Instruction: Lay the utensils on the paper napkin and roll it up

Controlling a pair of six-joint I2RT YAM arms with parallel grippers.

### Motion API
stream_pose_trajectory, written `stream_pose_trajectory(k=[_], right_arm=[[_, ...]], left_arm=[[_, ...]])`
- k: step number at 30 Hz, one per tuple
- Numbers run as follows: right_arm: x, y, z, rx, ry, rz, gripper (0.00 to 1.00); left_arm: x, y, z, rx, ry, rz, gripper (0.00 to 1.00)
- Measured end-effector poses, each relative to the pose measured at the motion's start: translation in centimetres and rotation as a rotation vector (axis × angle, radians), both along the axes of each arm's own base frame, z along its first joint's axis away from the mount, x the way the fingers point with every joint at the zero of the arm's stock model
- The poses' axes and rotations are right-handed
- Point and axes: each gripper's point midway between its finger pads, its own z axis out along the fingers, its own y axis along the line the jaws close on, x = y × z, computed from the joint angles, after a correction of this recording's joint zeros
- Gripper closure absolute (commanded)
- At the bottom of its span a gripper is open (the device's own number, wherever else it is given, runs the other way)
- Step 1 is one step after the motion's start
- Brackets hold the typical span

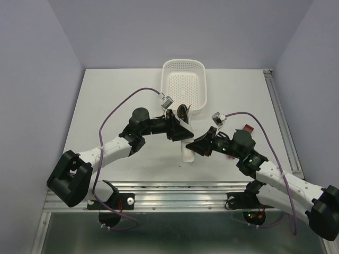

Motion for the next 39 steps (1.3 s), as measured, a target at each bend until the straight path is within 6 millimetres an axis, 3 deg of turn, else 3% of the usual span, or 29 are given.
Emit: stream_pose_trajectory(k=[5,6,11,30,35,39], right_arm=[[0.0,0.0,0.0,0.002,0.007,0.002,0.99],[0.0,0.0,0.0,0.003,0.011,0.001,0.99],[0.1,0.0,0.0,0.004,0.014,-0.006,0.99],[0.7,-0.9,0.5,-0.010,0.000,-0.080,0.54],[1.2,-0.6,1.7,-0.005,-0.020,-0.083,0.55],[1.5,-0.4,1.5,-0.019,-0.023,-0.084,0.81]], left_arm=[[-0.1,0.0,0.3,-0.011,0.000,-0.006,0.63],[-0.2,0.0,0.4,-0.013,0.001,-0.010,0.74],[-0.6,-0.2,0.9,-0.026,0.003,-0.029,1.00],[-1.0,-0.3,0.8,-0.021,0.008,-0.045,1.00],[-1.0,-0.2,0.6,-0.019,0.008,-0.047,1.00],[-1.1,-0.1,0.3,-0.013,0.012,-0.050,1.00]])
